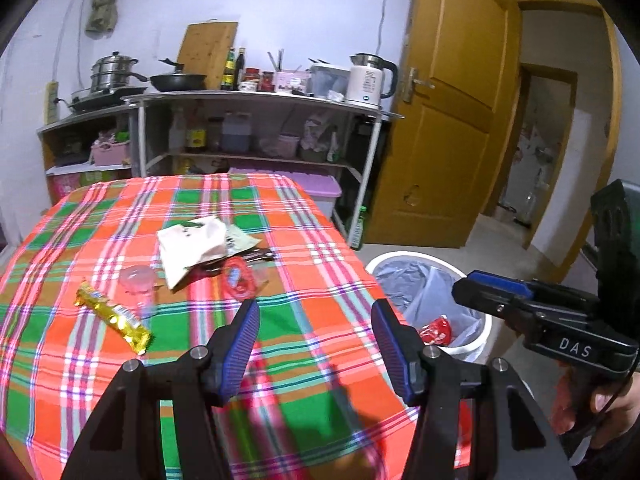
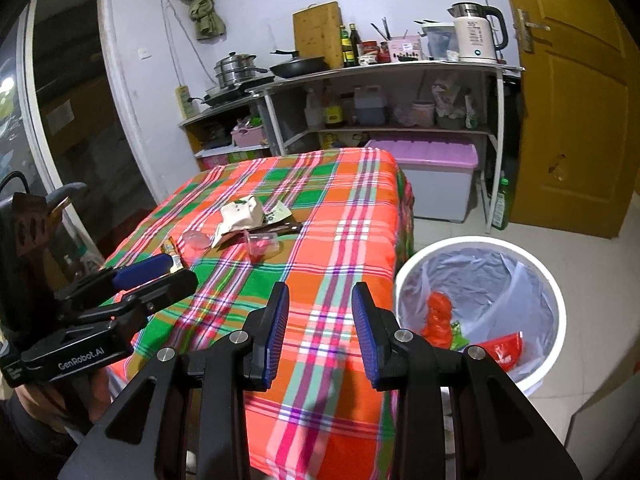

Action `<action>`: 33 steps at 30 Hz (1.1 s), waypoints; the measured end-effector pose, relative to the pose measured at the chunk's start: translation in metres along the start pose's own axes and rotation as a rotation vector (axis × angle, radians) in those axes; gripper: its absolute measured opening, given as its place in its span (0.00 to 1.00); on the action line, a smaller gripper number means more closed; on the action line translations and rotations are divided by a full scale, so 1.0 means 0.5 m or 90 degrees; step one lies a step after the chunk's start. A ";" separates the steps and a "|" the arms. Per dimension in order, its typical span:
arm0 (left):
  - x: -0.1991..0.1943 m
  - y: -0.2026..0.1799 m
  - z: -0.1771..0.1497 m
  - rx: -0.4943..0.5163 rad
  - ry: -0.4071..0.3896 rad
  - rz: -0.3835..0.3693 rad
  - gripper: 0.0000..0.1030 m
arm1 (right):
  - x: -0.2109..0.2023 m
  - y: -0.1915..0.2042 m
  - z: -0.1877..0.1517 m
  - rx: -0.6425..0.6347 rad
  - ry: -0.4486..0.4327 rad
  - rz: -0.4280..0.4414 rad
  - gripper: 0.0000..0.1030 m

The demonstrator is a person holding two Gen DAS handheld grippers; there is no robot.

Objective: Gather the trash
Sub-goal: 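Move both tools back over the table toward the yellow wrapper and clear cup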

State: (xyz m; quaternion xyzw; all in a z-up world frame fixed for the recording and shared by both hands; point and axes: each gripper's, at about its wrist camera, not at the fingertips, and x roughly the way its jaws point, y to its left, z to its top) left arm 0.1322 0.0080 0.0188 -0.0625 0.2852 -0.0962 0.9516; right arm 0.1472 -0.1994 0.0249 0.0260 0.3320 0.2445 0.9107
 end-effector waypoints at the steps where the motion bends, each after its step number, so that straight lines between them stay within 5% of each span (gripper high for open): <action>1: -0.002 0.007 -0.003 -0.004 0.000 0.003 0.56 | 0.004 0.003 0.001 -0.003 0.000 0.002 0.33; 19: -0.020 0.153 -0.037 -0.081 0.009 0.095 0.56 | 0.083 0.064 0.002 -0.038 0.045 0.051 0.35; 27: -0.019 0.218 -0.037 -0.119 0.016 0.136 0.56 | 0.112 0.075 0.008 -0.033 0.054 0.071 0.51; 33: 0.000 0.259 -0.033 -0.152 0.025 0.159 0.56 | 0.138 0.082 0.018 -0.042 0.061 0.074 0.51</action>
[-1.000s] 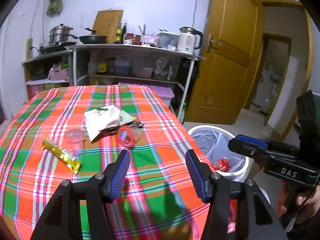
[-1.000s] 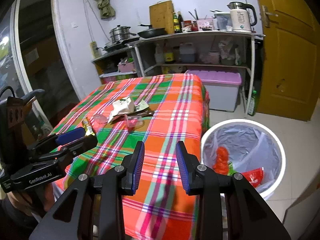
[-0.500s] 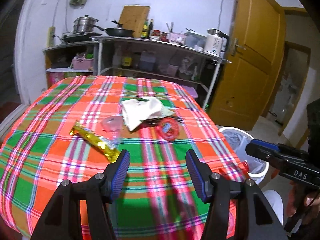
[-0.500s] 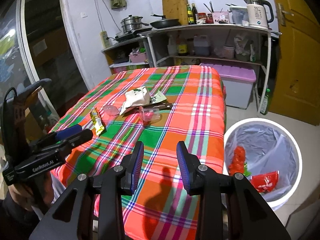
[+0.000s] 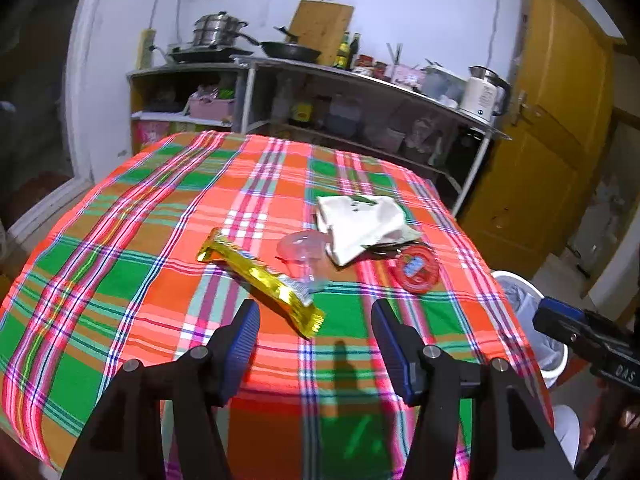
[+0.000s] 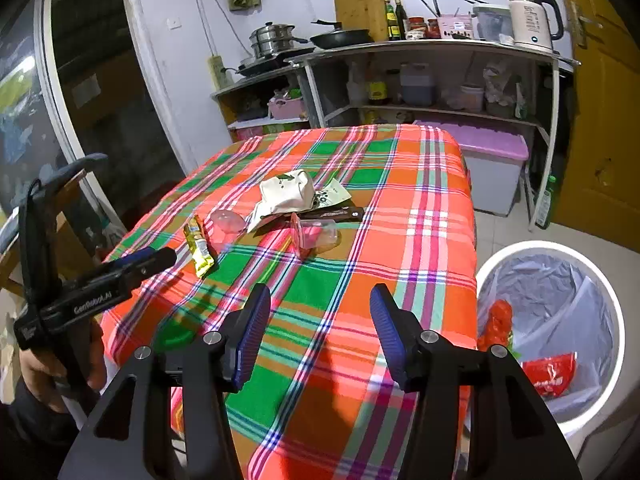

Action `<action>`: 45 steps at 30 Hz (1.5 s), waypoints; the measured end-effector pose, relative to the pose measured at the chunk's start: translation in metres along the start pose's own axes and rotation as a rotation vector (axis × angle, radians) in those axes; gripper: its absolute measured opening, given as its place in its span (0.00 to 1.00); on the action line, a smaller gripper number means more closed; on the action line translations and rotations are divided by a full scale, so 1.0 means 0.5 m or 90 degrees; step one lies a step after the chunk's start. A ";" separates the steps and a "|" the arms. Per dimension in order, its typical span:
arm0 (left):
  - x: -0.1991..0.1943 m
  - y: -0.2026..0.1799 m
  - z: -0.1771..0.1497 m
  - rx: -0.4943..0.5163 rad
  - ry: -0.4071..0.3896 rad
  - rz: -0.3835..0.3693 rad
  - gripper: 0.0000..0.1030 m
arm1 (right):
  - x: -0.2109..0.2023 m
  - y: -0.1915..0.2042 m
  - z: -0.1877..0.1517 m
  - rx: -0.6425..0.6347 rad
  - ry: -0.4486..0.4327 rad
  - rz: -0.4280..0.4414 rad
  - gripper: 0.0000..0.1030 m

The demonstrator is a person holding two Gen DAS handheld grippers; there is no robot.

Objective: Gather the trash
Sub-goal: 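Move both tools back over the table toward the yellow wrapper and clear cup, then grasp the yellow wrapper with the left tool while the right tool grasps a clear plastic cup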

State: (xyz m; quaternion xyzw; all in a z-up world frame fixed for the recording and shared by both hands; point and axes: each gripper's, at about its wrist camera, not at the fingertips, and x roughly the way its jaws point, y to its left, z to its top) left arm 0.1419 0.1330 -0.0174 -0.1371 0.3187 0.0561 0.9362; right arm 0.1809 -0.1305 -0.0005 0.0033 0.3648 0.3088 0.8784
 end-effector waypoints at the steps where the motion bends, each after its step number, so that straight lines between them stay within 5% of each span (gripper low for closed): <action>1: 0.007 0.005 0.003 -0.007 0.002 0.004 0.56 | 0.006 0.002 0.002 -0.003 0.002 0.000 0.51; 18: 0.140 0.085 0.047 -0.129 0.060 0.077 0.55 | 0.098 -0.001 0.055 -0.017 0.014 0.004 0.52; 26: 0.160 0.088 0.049 -0.102 0.080 0.110 0.32 | 0.161 0.006 0.083 -0.040 0.040 0.016 0.56; 42: 0.140 0.100 0.036 -0.092 0.077 0.067 0.15 | 0.266 0.008 0.099 -0.048 0.108 0.032 0.56; 45: 0.135 0.095 0.032 -0.084 0.075 0.062 0.15 | 0.262 0.015 0.100 -0.053 0.102 0.039 0.42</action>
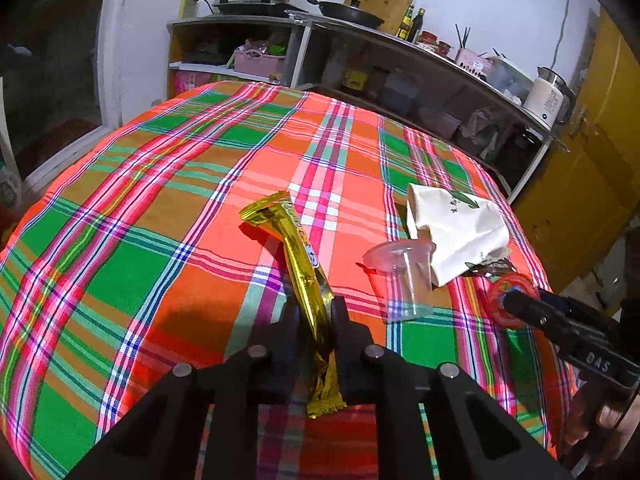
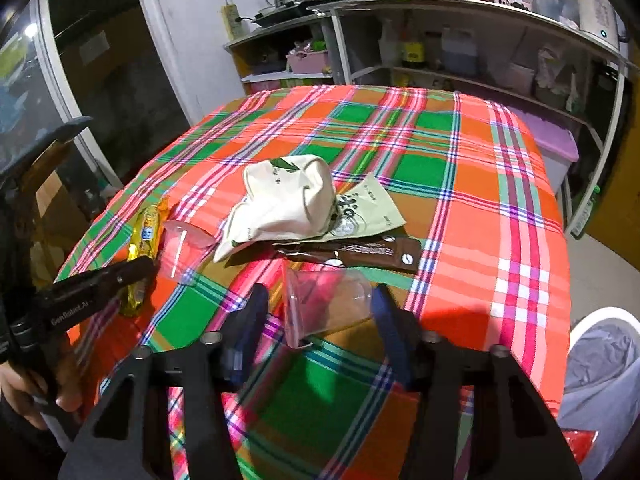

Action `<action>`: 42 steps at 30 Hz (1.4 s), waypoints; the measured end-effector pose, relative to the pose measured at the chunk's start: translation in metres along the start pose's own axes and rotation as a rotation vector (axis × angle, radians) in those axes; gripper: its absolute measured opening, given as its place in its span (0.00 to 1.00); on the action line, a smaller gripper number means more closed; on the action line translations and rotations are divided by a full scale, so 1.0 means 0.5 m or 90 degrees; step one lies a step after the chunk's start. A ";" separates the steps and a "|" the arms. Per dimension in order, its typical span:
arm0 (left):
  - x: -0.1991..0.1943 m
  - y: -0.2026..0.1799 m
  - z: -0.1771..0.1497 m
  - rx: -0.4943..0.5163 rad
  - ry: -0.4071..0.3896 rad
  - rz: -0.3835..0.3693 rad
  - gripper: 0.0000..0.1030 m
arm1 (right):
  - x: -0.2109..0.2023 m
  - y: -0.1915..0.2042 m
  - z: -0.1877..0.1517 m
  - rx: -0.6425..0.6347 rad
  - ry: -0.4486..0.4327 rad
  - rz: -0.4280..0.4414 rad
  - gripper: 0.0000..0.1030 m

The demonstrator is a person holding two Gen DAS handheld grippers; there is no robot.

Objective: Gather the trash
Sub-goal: 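Grasp the yellow wrapper with the left tool while the right tool grasps a clear plastic cup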

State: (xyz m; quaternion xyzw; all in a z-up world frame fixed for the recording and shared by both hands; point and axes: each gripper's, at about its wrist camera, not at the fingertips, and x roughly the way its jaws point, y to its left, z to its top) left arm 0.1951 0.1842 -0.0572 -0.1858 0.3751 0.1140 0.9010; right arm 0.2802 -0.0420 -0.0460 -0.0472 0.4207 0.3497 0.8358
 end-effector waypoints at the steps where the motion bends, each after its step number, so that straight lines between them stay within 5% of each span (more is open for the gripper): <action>1: -0.001 -0.002 -0.001 0.002 -0.001 -0.001 0.15 | -0.002 0.002 -0.001 -0.001 -0.001 0.001 0.42; 25: -0.126 -0.079 -0.047 0.077 -0.053 -0.054 0.12 | -0.156 0.006 -0.062 0.024 -0.078 -0.009 0.41; 42: -0.176 -0.246 -0.084 0.176 -0.061 -0.153 0.12 | -0.298 -0.047 -0.129 0.072 -0.142 -0.068 0.41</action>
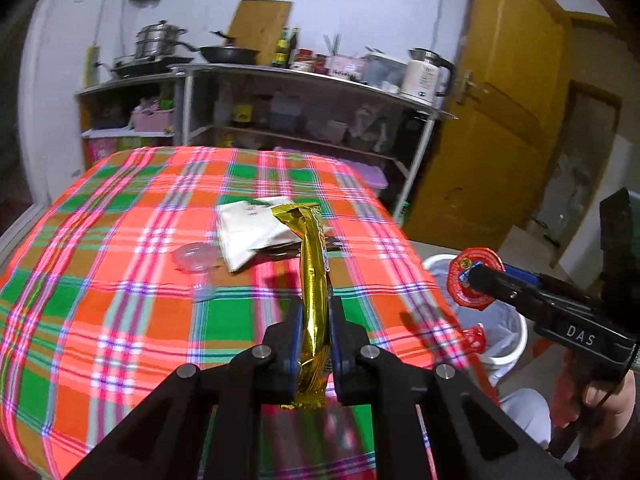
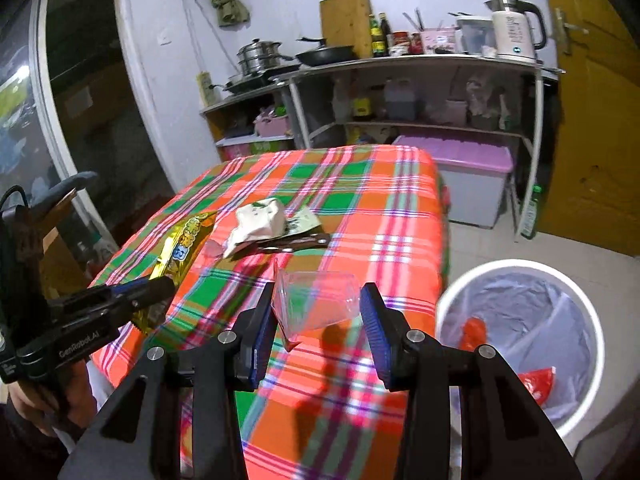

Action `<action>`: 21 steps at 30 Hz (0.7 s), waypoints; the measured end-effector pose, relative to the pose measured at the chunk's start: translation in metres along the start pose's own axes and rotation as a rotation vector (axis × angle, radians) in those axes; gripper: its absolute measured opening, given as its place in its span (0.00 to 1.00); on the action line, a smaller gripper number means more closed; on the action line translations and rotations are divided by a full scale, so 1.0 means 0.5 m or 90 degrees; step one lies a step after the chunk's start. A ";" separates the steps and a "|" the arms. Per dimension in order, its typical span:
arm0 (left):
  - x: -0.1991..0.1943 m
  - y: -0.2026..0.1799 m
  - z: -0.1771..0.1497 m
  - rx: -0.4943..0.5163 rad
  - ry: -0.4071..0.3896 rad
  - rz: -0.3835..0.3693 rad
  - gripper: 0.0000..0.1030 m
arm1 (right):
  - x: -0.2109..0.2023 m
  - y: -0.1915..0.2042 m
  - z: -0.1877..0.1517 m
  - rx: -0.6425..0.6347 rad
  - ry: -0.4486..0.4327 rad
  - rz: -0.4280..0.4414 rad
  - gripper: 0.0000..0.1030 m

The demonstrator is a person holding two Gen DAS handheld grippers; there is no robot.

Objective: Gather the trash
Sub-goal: 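Grasp the yellow wrapper with the left tool while the right tool grasps a clear plastic cup, then carry both items over the bin and open both tools to drop them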

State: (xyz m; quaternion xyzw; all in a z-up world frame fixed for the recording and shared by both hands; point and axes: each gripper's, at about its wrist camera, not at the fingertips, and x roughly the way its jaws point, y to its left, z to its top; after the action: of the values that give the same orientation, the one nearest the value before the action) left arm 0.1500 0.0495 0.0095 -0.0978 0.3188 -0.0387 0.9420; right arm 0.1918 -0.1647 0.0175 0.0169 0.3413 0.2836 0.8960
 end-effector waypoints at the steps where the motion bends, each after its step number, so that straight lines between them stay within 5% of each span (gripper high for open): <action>1: 0.003 -0.013 0.001 0.007 0.000 -0.008 0.12 | -0.006 -0.006 -0.002 0.003 -0.002 -0.005 0.41; 21: 0.090 -0.208 0.021 0.104 0.032 -0.126 0.12 | -0.101 -0.161 -0.045 0.092 -0.024 -0.104 0.41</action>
State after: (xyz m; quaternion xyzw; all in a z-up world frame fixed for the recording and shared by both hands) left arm 0.1911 -0.0569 0.0127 -0.0507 0.3267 -0.1598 0.9302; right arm 0.1871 -0.2621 0.0128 0.0589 0.3440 0.1840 0.9189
